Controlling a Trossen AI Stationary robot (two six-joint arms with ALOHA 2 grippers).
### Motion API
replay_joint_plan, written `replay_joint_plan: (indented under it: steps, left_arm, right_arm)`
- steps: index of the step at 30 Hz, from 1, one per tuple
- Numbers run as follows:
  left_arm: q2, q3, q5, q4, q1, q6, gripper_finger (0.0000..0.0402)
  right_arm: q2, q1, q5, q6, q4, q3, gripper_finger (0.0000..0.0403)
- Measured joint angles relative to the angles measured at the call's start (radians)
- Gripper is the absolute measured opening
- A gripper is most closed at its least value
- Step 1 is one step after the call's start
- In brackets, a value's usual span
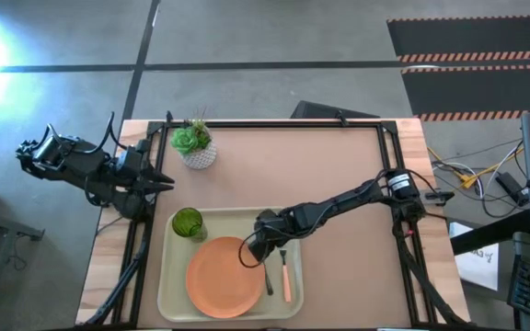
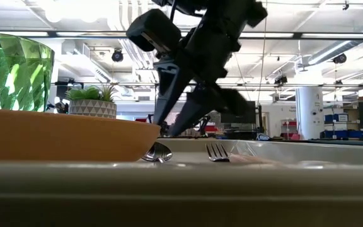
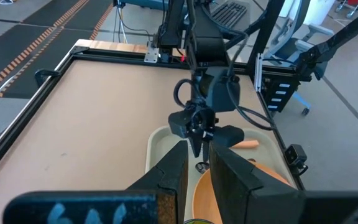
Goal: Pick and place plate/cup/fork/spoon on tray
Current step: Adjust the black spoon on the white tray
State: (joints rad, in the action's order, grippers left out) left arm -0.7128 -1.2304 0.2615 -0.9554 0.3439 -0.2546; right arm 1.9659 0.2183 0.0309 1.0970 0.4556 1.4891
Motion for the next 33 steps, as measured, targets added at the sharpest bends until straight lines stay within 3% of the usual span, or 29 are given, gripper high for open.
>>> replay_joint_plan:
  steps: [16,29,33]
  left_arm:
    - [0.000,0.000,0.000,0.000,0.000,0.000,0.0047]
    - [0.000,0.000,0.000,-0.005,0.000,0.000,0.0047]
    - [0.000,0.000,0.000,-0.005,0.000,0.000,0.0047]
  right_arm:
    - [0.001,-0.016,0.073,0.029,-0.120,-0.114,0.0118]
    - [0.001,-0.019,0.074,0.027,-0.166,-0.127,0.0118]
    - [0.001,-0.020,0.072,0.018,-0.261,-0.146,0.0118]
